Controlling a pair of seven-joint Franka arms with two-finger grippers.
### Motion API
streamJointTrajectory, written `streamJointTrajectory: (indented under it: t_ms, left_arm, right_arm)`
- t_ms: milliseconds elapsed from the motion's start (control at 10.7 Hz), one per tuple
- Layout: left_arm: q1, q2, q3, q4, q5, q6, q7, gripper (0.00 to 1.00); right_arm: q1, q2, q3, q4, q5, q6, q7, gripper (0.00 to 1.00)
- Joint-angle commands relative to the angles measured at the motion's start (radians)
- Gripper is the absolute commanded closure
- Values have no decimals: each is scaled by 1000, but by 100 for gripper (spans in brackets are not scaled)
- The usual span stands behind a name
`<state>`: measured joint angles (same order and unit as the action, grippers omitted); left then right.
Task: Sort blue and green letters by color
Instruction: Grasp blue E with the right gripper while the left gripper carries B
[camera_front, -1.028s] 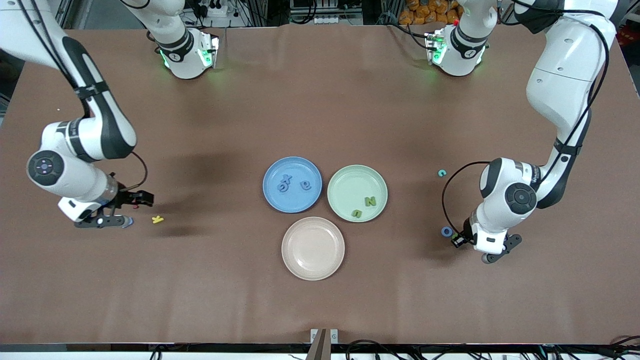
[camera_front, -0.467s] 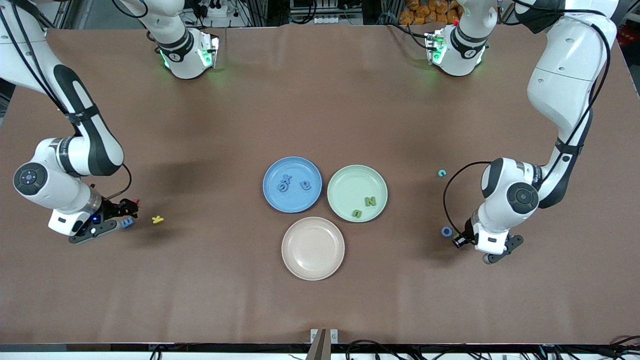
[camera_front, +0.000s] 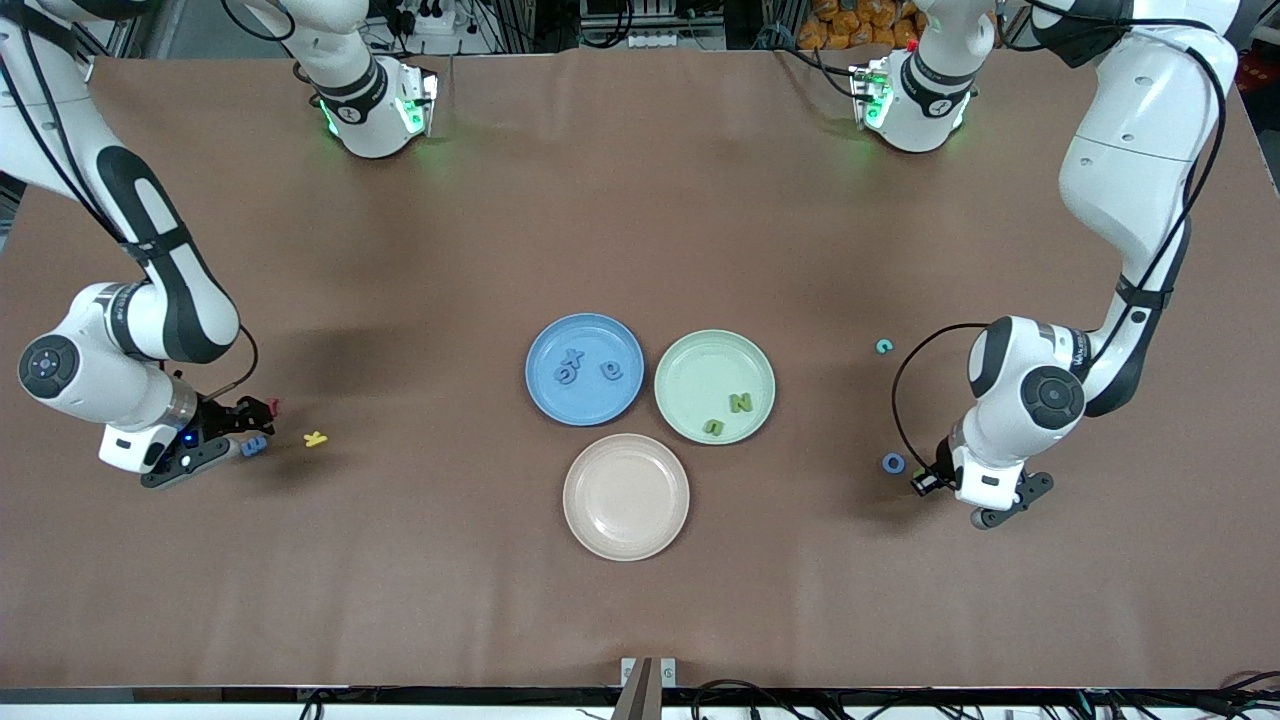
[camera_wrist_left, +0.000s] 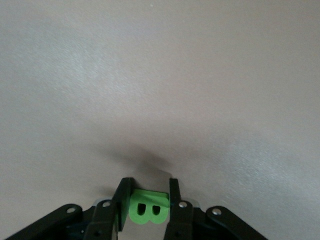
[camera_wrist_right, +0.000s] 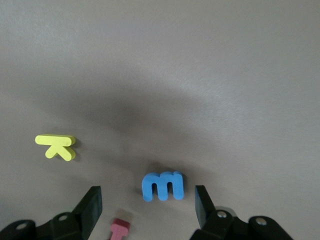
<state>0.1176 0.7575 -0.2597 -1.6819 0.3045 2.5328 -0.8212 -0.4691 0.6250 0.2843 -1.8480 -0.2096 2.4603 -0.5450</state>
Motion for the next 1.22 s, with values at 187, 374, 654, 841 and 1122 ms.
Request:
streamJointTrajectory:
  t_ms: [187, 374, 654, 841, 1122]
  left_arm:
    - [10, -70, -1, -9, 12, -75, 19, 79]
    - [-15, -125, -4, 4, -46, -155, 13, 80]
    - [-149, -181, -1, 8, -168, -239, -91, 80]
    - [-251, -184, 0, 27, -168, -261, -252, 79]
    - [-386, -143, 3, 54, -166, -263, -468, 79]
  right_arm:
    - [-14, 45, -14, 47, 39, 0, -73, 22]
    - [-14, 56, -20, 62, 53, 0, -104, 25]
    - [-10, 73, -22, 70, 84, 2, -104, 28]
    - [-8, 81, -23, 70, 95, 15, -105, 32]
    - [-6, 91, -24, 70, 96, 46, -105, 65]
